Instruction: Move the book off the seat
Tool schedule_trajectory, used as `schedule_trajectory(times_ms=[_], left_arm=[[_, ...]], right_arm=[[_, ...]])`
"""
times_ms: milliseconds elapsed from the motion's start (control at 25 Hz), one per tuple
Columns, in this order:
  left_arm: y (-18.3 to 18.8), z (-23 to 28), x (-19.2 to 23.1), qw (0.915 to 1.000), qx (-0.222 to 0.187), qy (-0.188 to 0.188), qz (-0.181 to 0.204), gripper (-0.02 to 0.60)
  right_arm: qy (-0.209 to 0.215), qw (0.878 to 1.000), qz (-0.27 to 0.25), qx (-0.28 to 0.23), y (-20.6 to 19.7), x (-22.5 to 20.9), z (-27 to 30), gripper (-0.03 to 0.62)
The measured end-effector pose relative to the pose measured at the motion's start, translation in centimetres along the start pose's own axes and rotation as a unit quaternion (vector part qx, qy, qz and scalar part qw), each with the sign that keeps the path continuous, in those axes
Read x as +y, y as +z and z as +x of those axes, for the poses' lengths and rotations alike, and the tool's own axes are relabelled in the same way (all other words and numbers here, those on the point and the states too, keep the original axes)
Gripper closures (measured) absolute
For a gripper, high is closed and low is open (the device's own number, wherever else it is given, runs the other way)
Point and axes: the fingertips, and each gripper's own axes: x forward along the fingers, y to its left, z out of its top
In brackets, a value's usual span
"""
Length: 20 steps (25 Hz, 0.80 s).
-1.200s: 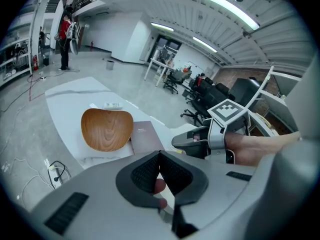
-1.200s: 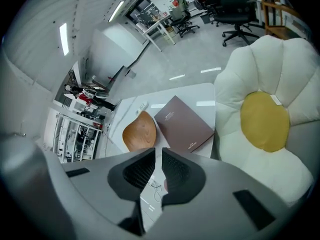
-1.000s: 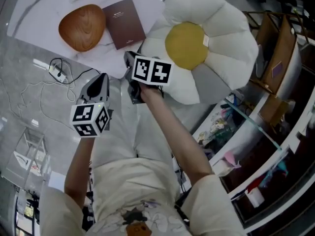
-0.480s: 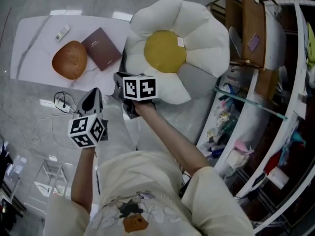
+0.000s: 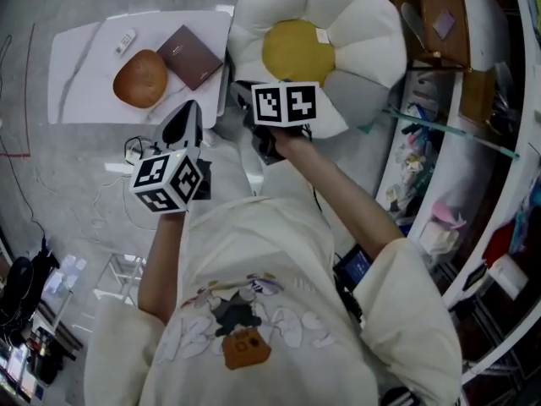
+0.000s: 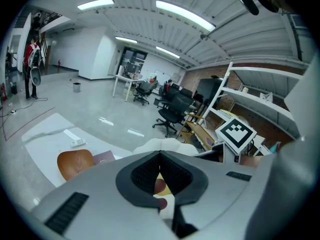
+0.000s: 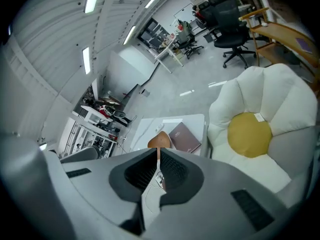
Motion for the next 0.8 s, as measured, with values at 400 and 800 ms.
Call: schedule_trajectory(times_ms=[400, 800], left_arm=[[1.3, -1.0, -9.7, 0.9963, 0.003, -0.082, 0.024, 0.571], [3.3, -2.8, -15.7, 0.9907, 0.003, -0.111, 0.078, 0.571]], right_arm=[[0.001, 1.000, -0.001, -0.031, -0.2, 0.2, -9.9, 0.569], [0.016, 0.996, -0.014, -0.086, 0.6, 0.4, -17.4, 0.569]])
